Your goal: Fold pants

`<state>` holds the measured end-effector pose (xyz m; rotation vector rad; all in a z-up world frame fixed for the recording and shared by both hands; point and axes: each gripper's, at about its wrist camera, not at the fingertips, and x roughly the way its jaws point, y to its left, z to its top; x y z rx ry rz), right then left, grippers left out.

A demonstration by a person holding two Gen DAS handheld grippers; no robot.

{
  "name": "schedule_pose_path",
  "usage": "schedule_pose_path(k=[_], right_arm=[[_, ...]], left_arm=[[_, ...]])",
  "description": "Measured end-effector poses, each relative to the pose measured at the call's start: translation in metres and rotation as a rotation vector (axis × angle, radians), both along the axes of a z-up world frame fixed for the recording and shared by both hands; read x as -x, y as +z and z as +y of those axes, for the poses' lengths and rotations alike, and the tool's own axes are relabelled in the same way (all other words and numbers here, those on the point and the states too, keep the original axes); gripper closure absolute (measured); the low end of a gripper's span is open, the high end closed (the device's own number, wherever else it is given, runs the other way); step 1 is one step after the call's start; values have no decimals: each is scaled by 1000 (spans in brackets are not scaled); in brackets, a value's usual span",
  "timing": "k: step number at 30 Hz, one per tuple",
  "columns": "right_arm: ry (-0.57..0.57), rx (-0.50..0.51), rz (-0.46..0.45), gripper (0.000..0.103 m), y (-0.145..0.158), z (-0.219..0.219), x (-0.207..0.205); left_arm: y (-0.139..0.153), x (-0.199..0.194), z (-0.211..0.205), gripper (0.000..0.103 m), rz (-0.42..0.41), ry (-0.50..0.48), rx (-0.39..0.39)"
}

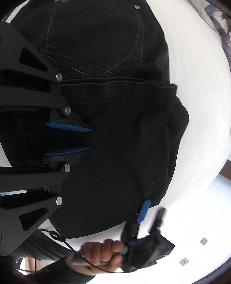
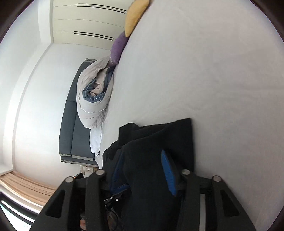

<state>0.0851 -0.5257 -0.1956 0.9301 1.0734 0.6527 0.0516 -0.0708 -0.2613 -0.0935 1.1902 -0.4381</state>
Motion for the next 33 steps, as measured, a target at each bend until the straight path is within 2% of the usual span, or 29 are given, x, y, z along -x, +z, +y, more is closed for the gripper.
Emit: schedule_pose_path(k=[3, 6, 9, 13, 16, 18, 21, 25, 29, 31, 32, 33], right_arm=[[51, -16, 1, 72, -4, 4, 17], [168, 56, -23, 71, -5, 27, 45], [236, 81, -33, 71, -6, 30, 81], [307, 91, -21, 71, -9, 42, 120], [413, 123, -43, 71, 2, 50, 139], [429, 143, -84, 69, 11, 47, 141], [376, 123, -133, 69, 28, 42, 117], [317, 84, -149, 69, 36, 41, 66], [301, 78, -62, 65, 9, 49, 20], [285, 108, -18, 72, -8, 52, 0], [276, 102, -23, 79, -11, 52, -9], [261, 98, -27, 80, -11, 50, -15]], left_arm=[[-2, 9, -12, 85, -17, 15, -24], [-10, 28, -38, 85, -26, 30, -29], [-10, 35, -38, 85, -34, 30, -34], [-4, 23, -38, 85, -36, 39, -42], [-4, 21, -45, 85, -45, 38, -55], [-3, 21, -47, 85, -46, 41, -55], [-9, 21, -52, 85, -49, 41, -61], [-10, 24, -57, 85, -51, 47, -61], [-7, 26, -60, 85, -48, 52, -50], [-10, 28, -62, 85, -47, 52, -44], [-10, 28, -63, 85, -47, 52, -41], [-10, 29, -64, 85, -47, 52, -39]])
